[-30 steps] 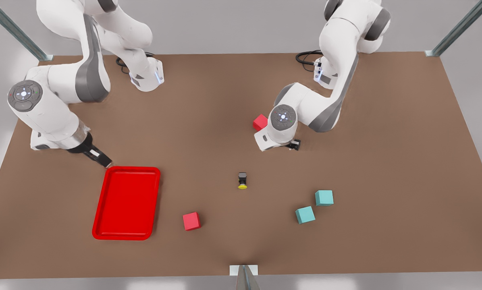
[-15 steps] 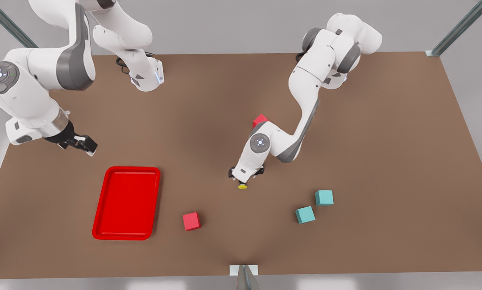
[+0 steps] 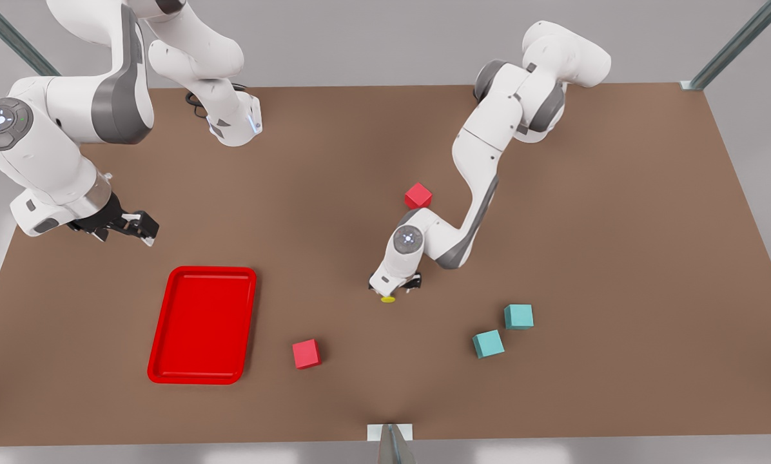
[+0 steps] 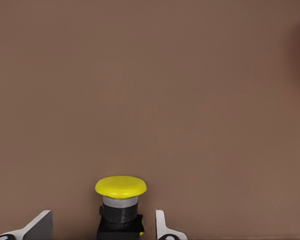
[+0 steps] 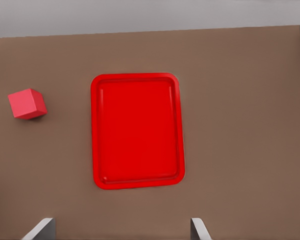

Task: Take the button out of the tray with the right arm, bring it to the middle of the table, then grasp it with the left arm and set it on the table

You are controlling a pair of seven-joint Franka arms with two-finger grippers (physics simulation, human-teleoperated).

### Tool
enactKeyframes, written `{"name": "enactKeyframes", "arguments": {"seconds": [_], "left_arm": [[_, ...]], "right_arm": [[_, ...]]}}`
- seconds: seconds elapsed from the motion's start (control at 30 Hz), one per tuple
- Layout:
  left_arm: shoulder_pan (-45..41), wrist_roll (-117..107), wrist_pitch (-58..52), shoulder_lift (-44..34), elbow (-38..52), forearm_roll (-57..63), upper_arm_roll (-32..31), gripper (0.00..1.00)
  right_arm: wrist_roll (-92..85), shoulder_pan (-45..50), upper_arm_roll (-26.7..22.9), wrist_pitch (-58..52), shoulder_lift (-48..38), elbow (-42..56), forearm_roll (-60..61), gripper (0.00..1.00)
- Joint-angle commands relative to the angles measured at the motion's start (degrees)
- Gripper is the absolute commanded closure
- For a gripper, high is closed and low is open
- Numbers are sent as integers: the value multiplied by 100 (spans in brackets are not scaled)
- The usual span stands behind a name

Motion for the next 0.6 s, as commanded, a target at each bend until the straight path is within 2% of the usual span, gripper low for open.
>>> {"name": "enactKeyframes", "arguments": {"seconds": [0.0, 0.17, 0.27, 0.3, 0.47, 0.57], "left_arm": [[-36, 512, 86, 8, 4, 21, 0, 0], [-53, 538, 86, 0, 92, 21, 0, 2], [-45, 521, 86, 8, 92, 21, 0, 38], [-45, 521, 86, 8, 83, 12, 0, 41], [-53, 486, 94, 105, 92, 12, 0, 42], [-53, 495, 86, 96, 101, 12, 9, 46]], "right_arm": [[-657, 7, 1, -10, -6, 3, 0, 0], [-657, 7, 1, -10, -6, 3, 0, 0], [-657, 7, 1, -2, -6, 3, 0, 0], [-657, 7, 1, -2, -6, 3, 0, 0], [-657, 16, 1, -11, -6, -6, 0, 0], [-657, 16, 1, -11, -6, 3, 0, 0]]}}
